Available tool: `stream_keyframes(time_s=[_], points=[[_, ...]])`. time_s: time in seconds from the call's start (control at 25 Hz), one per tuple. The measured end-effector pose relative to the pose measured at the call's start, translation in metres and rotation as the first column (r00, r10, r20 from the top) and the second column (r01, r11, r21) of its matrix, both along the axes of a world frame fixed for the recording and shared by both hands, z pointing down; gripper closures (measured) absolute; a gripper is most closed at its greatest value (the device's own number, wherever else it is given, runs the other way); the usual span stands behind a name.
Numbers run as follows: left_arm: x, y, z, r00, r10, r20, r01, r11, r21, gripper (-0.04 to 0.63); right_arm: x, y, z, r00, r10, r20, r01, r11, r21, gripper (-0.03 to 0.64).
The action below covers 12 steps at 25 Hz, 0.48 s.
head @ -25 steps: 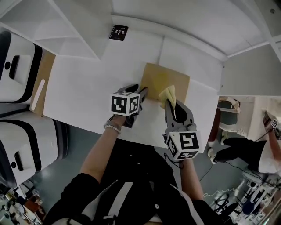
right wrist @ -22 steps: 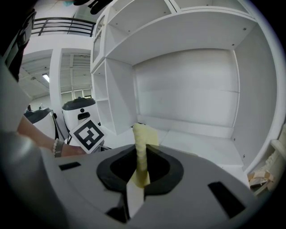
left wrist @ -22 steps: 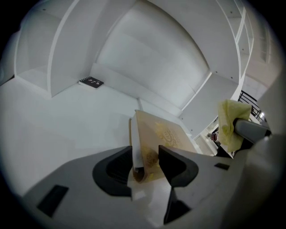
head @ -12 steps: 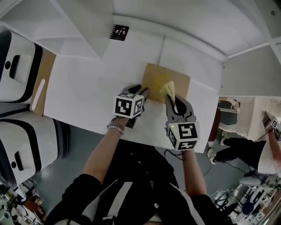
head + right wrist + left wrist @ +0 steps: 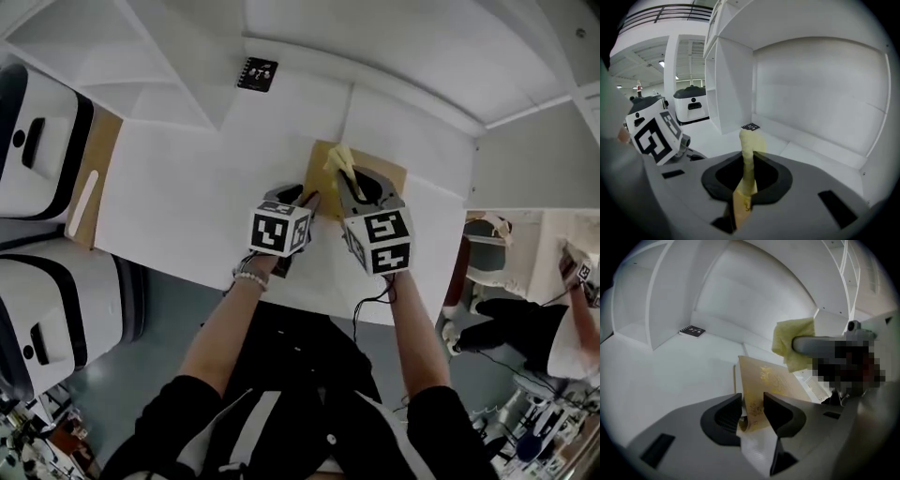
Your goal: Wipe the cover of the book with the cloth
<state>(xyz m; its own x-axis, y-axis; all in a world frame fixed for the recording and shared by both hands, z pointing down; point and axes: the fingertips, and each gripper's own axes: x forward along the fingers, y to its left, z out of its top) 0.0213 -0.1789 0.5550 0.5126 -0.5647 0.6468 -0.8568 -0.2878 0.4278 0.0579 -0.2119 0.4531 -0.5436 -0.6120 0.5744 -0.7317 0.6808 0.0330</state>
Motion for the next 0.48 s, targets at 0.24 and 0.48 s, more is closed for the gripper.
stream_keyframes(time_s=[0.24, 0.48], points=[[0.001, 0.0, 0.0, 1.0, 0.009, 0.015, -0.009, 1.0, 0.001, 0.449, -0.022, -0.021, 0.019, 0.999, -0.034, 0.031, 0.036, 0.996, -0.076, 0.578], [0.0, 0.0, -0.001, 0.999, 0.018, 0.029, -0.018, 1.0, -0.002, 0.449, -0.04, -0.032, 0.046, 0.998, -0.051, 0.037, 0.056, 0.985, -0.162, 0.578]])
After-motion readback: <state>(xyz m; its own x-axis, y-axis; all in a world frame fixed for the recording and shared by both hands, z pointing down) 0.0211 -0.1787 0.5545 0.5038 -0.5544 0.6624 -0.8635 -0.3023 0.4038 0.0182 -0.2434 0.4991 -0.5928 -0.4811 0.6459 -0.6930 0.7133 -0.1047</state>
